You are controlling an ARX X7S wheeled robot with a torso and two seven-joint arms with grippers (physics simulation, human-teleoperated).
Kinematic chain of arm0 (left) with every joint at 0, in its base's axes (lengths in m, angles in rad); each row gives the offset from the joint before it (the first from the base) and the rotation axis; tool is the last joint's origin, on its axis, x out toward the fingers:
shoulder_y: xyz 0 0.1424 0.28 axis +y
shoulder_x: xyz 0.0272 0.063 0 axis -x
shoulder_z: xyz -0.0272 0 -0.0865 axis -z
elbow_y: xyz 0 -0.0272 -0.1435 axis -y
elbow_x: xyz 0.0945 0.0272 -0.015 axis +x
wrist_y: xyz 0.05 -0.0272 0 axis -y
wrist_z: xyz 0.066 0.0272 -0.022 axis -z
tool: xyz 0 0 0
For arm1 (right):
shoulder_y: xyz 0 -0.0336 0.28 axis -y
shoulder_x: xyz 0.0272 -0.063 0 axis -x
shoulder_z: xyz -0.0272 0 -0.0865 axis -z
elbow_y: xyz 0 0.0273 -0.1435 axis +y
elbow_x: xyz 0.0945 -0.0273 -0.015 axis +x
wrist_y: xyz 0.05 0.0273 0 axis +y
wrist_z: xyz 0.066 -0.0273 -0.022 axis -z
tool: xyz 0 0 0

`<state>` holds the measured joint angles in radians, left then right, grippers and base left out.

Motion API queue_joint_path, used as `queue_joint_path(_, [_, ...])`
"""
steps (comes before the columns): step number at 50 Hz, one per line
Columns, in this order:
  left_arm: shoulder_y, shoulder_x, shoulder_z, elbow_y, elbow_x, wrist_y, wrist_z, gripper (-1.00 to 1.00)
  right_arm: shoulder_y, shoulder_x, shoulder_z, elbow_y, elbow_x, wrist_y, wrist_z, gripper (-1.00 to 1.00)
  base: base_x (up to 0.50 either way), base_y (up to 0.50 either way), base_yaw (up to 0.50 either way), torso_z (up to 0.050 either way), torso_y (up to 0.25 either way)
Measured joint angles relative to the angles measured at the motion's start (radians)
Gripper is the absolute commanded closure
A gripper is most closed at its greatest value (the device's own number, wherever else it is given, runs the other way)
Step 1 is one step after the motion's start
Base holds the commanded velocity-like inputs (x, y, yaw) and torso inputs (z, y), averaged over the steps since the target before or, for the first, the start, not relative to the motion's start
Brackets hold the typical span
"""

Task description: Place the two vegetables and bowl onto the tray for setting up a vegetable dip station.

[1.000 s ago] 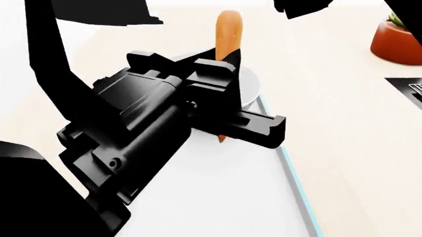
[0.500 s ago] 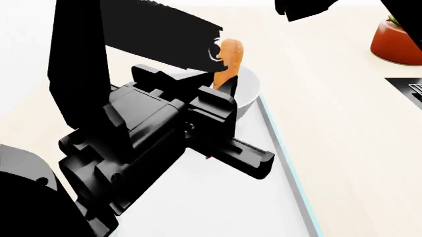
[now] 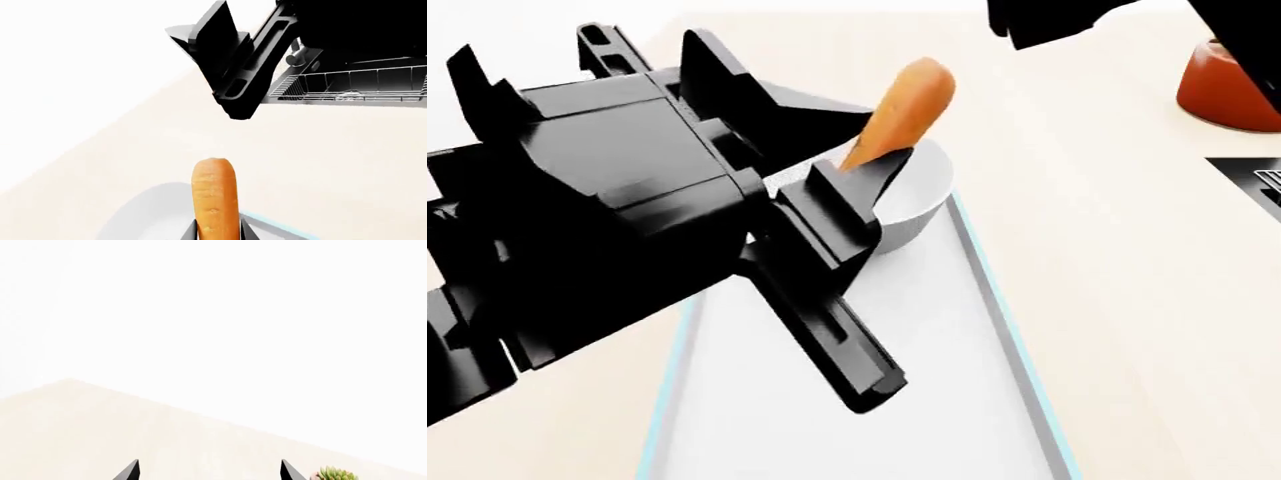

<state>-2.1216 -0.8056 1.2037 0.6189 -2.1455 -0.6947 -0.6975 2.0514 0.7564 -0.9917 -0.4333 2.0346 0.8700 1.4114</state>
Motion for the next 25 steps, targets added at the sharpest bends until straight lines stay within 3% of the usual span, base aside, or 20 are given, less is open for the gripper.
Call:
queue_joint_path(10, [0.016, 0.010, 0.015, -0.069, 0.139, -0.119, 0.176, 1.00, 0.013, 0.009, 0.001, -0.003, 0.010, -0.001, 0.005, -1.00, 0.00, 0.00, 0.00, 0.000, 0.000])
queue_joint_path(25, [0.091, 0.037, 0.058, -0.065, 0.273, -0.185, 0.274, 1.00, 0.028, 0.017, 0.000, -0.005, 0.017, -0.002, 0.009, -1.00, 0.00, 0.00, 0.00, 0.000, 0.000])
